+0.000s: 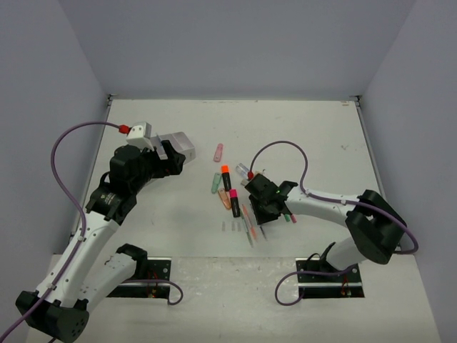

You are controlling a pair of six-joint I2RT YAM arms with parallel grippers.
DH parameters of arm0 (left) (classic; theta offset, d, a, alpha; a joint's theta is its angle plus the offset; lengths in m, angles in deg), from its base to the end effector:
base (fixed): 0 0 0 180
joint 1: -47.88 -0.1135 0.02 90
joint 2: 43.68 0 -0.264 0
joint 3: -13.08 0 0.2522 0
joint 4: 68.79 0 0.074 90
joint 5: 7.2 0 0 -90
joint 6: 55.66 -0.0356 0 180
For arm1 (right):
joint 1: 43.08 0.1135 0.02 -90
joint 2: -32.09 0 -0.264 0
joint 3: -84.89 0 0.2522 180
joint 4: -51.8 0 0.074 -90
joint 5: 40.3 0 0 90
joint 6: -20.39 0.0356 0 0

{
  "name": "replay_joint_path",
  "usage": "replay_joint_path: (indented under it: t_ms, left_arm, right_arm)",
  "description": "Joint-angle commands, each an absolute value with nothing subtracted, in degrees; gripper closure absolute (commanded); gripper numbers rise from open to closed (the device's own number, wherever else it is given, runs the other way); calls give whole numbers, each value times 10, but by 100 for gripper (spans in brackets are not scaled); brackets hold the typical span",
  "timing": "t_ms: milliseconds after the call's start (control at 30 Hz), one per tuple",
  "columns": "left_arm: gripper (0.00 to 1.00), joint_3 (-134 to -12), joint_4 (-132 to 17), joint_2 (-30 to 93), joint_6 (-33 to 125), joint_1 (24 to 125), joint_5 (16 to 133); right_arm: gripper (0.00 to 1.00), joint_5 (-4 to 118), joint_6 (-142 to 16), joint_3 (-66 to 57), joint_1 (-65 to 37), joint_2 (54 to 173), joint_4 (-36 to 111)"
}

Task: Sort the stationery into containers
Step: Pick up the pen from the center of the board.

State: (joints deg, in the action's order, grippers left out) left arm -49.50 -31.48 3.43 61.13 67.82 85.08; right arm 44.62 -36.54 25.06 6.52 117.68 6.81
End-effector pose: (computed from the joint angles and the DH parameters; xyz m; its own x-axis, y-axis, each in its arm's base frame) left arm 0.1745 -0.0618 0.3334 -0.4501 -0.3158 -0.8353 0.1156 0.9069 -0.4052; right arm 0.1728 0.1982 0.1638 -0.9163 -0.2381 -0.3219 -0.2859 0.9519 0.1098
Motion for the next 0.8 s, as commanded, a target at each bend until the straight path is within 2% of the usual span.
replay_joint_path:
  t_ms: [0, 200, 300, 367, 433, 567, 767]
  left_arm:
    - [0, -488, -323, 31, 597, 679, 841]
    - [0, -486, -322, 34, 598, 680, 836]
    - [0, -482, -318, 48, 610, 691, 843]
    - [0, -476, -314, 61, 628, 729, 881]
    - [0, -472, -313, 75, 656, 791, 939]
    - [0, -452, -322, 88, 709, 870, 989]
    - [0, -415, -356, 132, 824, 999, 1090]
  right_arm:
    - [73, 432, -354, 226, 70, 1194, 69]
    - [77, 425, -353, 224, 70, 1212, 64]
    - [85, 418, -352, 223, 70, 1216, 60]
    - [89, 408, -348, 222, 70, 1213, 55]
    - [99, 400, -347, 222, 70, 1202, 52]
    - [100, 389, -343, 221, 70, 1160, 37]
    - [100, 363, -337, 225, 70, 1006, -8]
